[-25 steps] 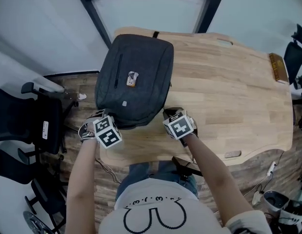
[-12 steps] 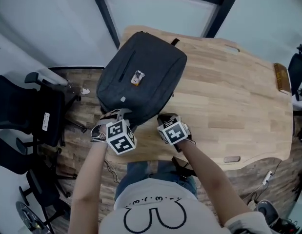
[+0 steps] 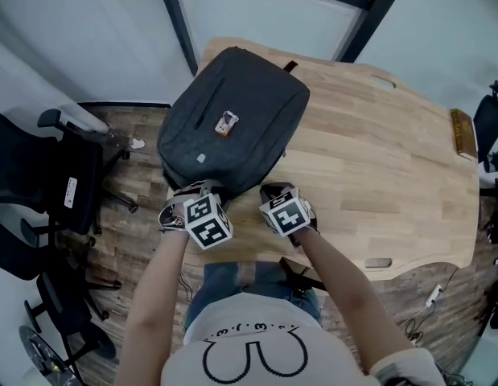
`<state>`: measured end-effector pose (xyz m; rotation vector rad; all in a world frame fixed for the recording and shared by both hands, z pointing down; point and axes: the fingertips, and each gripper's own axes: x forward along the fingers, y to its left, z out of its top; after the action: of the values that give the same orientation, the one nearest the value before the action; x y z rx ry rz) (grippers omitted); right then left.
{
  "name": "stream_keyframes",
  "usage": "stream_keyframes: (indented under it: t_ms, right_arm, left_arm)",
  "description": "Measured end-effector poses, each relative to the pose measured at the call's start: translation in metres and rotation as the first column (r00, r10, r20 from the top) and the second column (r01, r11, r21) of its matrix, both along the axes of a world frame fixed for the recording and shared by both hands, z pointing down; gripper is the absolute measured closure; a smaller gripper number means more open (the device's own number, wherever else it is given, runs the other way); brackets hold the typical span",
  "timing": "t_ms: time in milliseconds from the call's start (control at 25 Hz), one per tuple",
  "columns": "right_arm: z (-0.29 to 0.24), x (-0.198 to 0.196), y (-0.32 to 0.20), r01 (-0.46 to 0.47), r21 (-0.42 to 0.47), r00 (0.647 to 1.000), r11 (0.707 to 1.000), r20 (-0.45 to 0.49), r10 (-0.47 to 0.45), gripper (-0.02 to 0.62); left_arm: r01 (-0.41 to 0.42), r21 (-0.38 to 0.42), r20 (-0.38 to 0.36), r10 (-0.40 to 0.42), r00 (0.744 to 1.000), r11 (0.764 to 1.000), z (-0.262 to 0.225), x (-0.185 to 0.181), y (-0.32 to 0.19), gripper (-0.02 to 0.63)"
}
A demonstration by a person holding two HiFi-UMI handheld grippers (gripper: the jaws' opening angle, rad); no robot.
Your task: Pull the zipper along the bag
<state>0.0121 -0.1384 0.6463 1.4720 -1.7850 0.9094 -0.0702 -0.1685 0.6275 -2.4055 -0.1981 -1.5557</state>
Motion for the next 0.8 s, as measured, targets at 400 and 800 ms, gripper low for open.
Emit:
stream_keyframes:
  t_ms: [400, 800]
  right_arm:
    - [-0.008, 0.118, -0.041, -0.078, 0.021, 0.976, 0.997, -0.202, 0.081, 0.522]
    - [-0.009, 0.181, -0.061, -0.345, 0.066, 0.925, 0.936, -0.146, 0.352, 0.508]
  left_arm:
    - [-0.038, 0.006, 0.002, 0.038, 0.999, 0.999, -0.004, 0.006, 0.004, 0.511]
    - [-0.003, -0.124, -0.107, -0.011, 0.994, 0.992, -0.005, 0.081, 0.039, 0.512]
